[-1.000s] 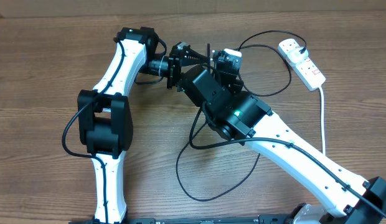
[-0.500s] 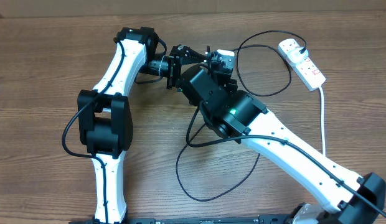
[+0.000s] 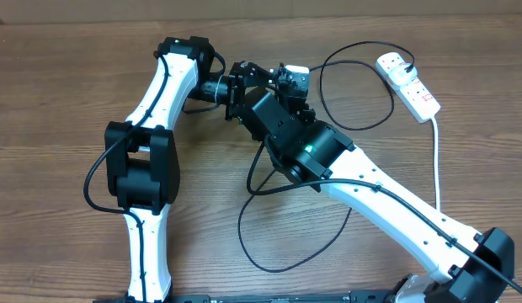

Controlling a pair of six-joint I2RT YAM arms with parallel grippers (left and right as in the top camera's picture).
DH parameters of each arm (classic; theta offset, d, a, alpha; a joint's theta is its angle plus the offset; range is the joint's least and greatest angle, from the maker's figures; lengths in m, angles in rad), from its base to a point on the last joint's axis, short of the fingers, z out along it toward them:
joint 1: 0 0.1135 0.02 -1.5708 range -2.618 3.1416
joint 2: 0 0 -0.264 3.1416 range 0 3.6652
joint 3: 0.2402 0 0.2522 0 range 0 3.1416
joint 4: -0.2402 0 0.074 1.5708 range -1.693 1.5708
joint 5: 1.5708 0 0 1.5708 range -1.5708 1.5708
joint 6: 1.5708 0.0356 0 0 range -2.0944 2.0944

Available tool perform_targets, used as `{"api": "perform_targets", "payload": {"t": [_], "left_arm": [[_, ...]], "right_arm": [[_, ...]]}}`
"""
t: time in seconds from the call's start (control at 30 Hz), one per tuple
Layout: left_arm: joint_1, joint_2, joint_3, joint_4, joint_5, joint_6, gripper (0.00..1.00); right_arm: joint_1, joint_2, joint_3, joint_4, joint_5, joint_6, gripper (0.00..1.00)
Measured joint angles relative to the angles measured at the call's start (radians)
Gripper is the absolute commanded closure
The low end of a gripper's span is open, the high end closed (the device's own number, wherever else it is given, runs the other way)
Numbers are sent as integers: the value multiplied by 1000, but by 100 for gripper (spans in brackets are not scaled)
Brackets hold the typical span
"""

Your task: Plug charger to phone and switch on socket

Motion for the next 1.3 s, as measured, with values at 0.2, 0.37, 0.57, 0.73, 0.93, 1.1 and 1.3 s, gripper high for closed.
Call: {"api": "perform_targets", "payload": {"t": [0.2, 0.37, 0.57, 0.73, 0.93, 1.1, 1.3], "left_arm": [[0, 0, 0, 0, 0, 0, 35], [0, 0, 0, 0, 0, 0, 35], [0, 0, 0, 0, 0, 0, 35], [0, 0, 0, 0, 0, 0, 35], [0, 0, 0, 0, 0, 0, 35], [0, 0, 0, 0, 1, 0, 35], [0, 0, 0, 0, 2, 0, 35]], "right_arm": [[0, 0, 0, 0, 0, -7, 64], [0, 6, 0, 0, 0, -7, 70], [0, 29, 0, 2, 14, -10, 71], [0, 37, 0, 1, 31, -11, 74], [0, 37, 0, 21, 34, -14, 76], [0, 37, 0, 31, 38, -16, 80], [0, 37, 0, 30, 42, -18, 87]]}}
